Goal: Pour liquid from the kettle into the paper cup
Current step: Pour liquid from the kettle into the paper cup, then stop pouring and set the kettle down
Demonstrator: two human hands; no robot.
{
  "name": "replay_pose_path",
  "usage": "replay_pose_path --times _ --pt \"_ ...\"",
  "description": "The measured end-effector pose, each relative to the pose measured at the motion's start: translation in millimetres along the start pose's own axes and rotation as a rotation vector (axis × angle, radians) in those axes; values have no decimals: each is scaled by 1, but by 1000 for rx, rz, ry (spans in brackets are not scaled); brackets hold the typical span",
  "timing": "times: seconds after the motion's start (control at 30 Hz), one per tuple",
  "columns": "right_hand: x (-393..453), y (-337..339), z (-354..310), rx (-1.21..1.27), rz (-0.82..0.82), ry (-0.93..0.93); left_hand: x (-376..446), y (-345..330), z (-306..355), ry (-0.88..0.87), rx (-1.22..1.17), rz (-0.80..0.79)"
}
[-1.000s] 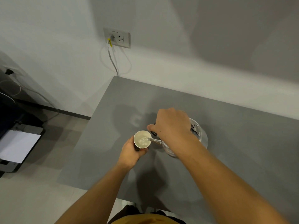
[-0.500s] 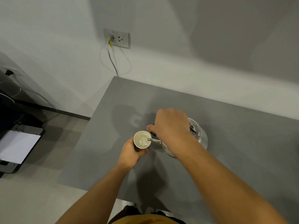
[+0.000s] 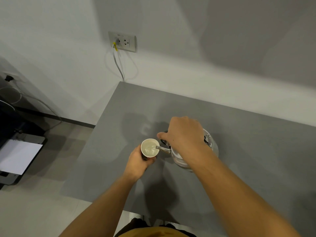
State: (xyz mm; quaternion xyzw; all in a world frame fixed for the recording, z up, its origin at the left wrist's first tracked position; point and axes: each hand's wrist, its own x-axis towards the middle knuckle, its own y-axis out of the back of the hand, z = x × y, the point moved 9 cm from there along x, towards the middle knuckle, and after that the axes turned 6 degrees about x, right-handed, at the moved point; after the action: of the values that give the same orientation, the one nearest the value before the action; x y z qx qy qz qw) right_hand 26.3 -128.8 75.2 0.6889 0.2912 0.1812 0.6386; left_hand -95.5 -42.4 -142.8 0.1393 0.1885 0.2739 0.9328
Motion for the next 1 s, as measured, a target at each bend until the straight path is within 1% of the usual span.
replay_pose_path --times 0.13,0.33,0.43,0.67,0.83,1.0 --pt "-5 0 18 81 8 -49 0 -1 -1 -3 10 -1" --pt "-11 -16 62 323 -109 -159 2 -1 -3 -6 34 15" --pt "-16 -23 75 426 -114 -177 4 -2 -5 -4 33 23" --pt "-24 -30 88 486 -84 -202 3 -2 -4 8 -9 12" --pt "-26 -32 95 532 -89 -217 -5 1 5 -52 -125 -6" --pt "-27 -30 104 570 -89 -229 -10 12 15 -30 -56 62"
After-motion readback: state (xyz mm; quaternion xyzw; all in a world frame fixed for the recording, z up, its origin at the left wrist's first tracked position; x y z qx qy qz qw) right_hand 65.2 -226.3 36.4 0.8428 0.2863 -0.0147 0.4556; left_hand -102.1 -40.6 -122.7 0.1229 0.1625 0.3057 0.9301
